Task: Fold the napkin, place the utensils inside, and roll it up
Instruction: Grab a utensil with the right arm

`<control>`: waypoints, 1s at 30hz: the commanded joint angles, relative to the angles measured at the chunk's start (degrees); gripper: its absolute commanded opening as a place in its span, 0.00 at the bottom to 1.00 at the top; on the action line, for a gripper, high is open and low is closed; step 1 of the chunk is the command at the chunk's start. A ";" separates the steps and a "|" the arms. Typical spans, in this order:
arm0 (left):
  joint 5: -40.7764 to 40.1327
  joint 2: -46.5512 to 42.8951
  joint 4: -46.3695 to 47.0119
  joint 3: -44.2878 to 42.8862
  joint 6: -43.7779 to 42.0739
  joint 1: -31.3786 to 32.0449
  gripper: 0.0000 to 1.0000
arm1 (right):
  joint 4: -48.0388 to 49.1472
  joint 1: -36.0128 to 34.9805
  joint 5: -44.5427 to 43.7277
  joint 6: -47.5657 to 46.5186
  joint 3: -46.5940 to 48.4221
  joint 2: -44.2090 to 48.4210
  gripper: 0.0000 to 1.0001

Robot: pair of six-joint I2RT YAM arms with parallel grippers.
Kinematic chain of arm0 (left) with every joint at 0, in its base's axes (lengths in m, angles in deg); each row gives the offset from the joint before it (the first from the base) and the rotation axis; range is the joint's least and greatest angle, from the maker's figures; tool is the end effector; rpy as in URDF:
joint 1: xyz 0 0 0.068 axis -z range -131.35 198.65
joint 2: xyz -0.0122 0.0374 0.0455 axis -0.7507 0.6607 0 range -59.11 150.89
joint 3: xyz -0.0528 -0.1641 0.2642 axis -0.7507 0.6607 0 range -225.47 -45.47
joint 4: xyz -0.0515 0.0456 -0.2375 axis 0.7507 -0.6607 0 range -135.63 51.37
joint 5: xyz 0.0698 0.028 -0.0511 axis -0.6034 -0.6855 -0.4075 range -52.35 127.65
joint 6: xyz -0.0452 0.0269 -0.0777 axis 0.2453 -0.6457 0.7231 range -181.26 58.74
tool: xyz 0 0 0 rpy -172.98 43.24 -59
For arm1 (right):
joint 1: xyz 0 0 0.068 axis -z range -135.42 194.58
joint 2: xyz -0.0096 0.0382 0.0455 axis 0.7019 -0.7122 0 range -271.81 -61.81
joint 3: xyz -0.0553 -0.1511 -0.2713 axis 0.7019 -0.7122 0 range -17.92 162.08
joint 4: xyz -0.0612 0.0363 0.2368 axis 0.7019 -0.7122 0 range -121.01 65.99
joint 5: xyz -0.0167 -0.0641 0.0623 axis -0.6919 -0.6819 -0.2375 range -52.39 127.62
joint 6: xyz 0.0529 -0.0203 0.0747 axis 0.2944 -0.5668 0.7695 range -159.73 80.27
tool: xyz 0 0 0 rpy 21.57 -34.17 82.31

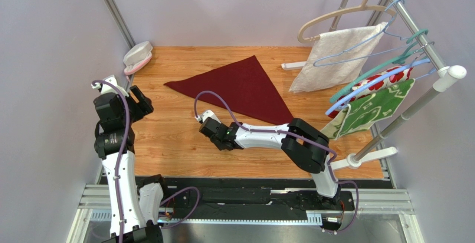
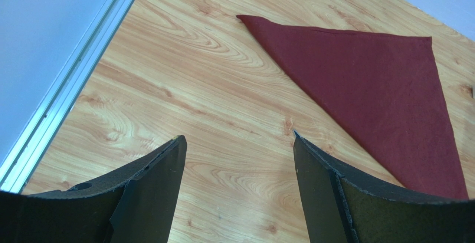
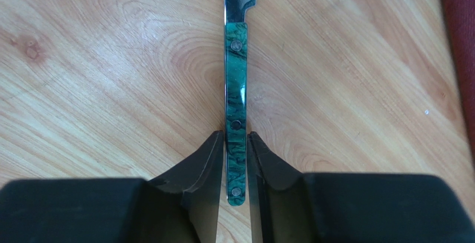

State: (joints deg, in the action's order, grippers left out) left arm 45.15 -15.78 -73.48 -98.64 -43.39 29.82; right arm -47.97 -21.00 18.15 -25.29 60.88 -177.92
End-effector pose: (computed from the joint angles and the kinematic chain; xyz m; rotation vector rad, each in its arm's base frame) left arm 0.1506 0.0397 0.3563 -0.5513 1.9281 -0.1206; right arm 0.2110 0.3968 0.1635 -0.9972 2.3429 0.0847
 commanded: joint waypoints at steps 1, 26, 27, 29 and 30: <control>1.02 0.00 1.80 0.08 0.24 -0.42 0.79 | -4.16 0.36 4.86 -4.41 0.82 -4.73 0.28; 2.34 0.17 1.89 0.08 0.33 -0.42 0.79 | -4.60 7.83 5.58 -24.59 -2.52 11.79 0.00; 2.34 0.26 1.89 0.08 0.41 -0.51 0.79 | -4.42 8.71 5.66 -26.20 -1.99 11.96 0.00; 2.34 0.35 1.89 0.08 0.41 -0.51 0.79 | -4.77 12.22 6.71 -29.01 -0.76 11.35 0.00; 2.51 0.52 1.80 0.08 0.50 -0.51 0.79 | -4.43 13.36 7.42 -31.90 -0.32 10.91 0.00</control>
State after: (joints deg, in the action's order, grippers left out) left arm 46.64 -15.49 -73.46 -98.64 -43.39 29.80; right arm -52.56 -12.02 25.67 -46.19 57.58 -169.23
